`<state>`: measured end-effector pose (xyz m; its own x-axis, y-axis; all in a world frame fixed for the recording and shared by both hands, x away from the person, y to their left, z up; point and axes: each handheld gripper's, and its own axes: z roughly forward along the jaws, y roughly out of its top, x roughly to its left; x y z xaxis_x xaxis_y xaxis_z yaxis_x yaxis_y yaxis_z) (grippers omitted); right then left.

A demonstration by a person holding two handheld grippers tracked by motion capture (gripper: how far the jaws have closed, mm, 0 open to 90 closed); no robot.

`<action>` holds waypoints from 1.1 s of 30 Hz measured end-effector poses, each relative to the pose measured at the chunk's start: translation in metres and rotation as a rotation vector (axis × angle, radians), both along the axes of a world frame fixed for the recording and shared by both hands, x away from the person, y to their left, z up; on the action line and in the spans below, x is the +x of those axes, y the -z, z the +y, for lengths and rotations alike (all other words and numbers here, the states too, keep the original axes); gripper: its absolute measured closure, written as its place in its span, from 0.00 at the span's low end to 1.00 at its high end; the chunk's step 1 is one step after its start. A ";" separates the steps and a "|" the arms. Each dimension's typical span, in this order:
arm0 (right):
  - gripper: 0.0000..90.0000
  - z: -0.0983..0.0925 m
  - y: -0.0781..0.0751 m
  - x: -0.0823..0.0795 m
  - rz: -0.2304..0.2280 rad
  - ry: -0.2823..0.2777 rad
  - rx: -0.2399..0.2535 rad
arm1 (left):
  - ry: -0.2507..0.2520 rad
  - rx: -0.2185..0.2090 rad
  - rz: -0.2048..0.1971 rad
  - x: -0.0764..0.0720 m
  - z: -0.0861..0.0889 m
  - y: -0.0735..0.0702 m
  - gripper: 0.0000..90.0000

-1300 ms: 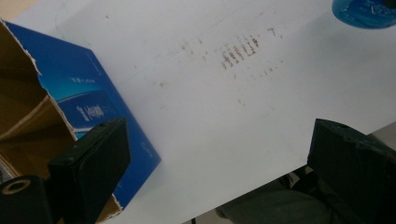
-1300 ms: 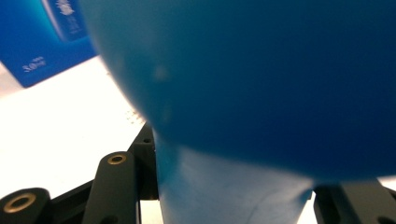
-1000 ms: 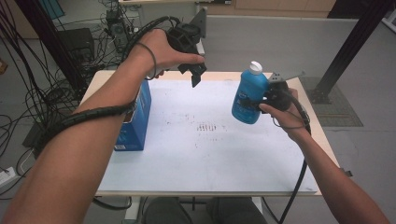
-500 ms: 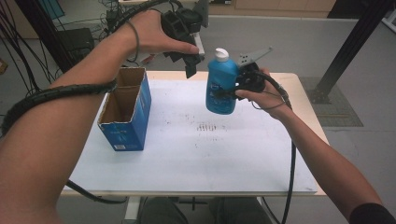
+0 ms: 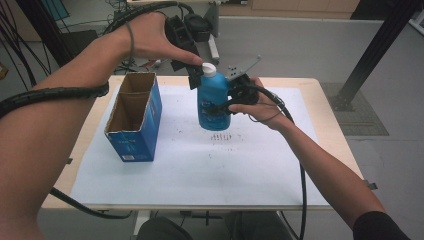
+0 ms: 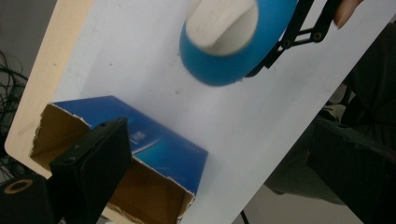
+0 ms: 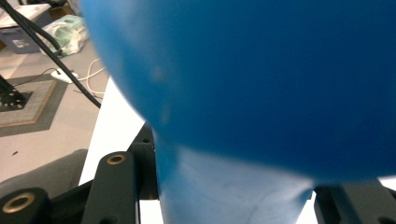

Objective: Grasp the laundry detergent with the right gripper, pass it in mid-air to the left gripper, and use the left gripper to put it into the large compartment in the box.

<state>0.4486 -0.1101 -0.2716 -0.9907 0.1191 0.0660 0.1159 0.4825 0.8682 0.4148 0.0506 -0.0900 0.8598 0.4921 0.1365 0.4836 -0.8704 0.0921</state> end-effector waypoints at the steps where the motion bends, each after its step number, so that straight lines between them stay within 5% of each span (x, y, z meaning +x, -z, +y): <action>1: 0.50 0.003 0.002 0.000 0.002 -0.004 0.005 | 0.003 0.005 -0.001 0.000 0.000 0.001 0.08; 18: 0.50 0.035 0.021 -0.011 -0.004 -0.090 0.041 | 0.040 0.034 0.024 -0.001 0.000 0.011 0.08; 33: 0.50 0.045 0.019 -0.019 -0.012 -0.139 0.081 | 0.089 0.040 0.067 -0.006 -0.004 0.021 0.08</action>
<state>0.4294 -0.0654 -0.2904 -0.9980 -0.0240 0.0584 0.0428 0.4219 0.9056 0.4089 0.0466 -0.1115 0.9078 0.4084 0.0954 0.4078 -0.9127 0.0265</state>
